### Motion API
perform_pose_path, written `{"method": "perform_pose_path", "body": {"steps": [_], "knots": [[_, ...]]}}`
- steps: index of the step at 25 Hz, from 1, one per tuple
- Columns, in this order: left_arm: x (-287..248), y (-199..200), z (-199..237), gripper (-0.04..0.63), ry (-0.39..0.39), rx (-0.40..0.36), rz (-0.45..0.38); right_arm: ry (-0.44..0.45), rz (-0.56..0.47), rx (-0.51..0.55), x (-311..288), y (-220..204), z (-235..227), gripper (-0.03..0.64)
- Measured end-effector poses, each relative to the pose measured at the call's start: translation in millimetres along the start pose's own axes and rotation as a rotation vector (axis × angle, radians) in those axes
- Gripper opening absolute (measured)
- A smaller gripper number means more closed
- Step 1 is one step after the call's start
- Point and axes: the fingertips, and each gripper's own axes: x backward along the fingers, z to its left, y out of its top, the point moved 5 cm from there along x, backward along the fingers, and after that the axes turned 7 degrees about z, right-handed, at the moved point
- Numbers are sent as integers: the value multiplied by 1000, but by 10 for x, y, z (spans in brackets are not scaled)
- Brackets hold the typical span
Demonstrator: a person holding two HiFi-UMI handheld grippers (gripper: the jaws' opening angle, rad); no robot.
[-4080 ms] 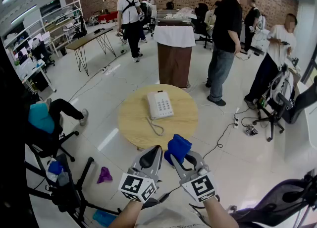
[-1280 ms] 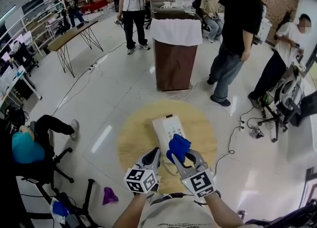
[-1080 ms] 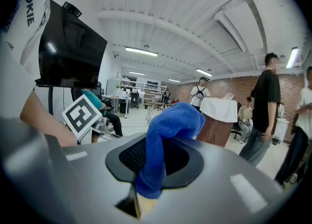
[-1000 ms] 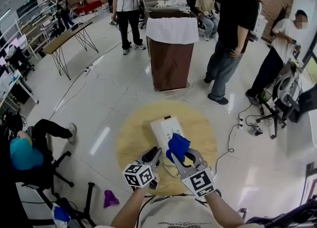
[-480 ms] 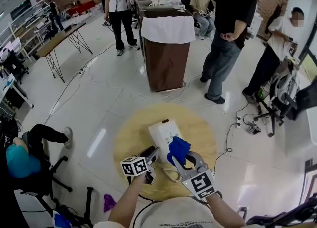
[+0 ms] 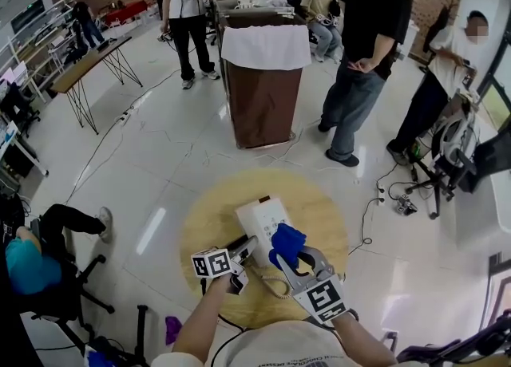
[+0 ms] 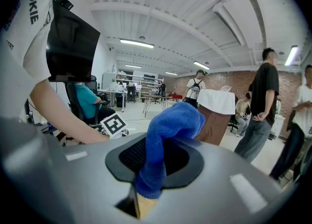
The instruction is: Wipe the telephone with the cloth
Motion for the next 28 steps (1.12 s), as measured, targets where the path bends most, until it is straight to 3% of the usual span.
{"method": "perform_pose_path", "body": {"steps": [11,15,28], "knots": [[-68,97,43,109,-130,104,48,-7,25,-8,-47,-37,-52,71],[-58,88,30,91,-154,164,30,-3,17,-14,-63,-42,-45,71],[99,191,-365,75,-196,97,-11,-5,-29,-9,-85,63,-54,71]]}}
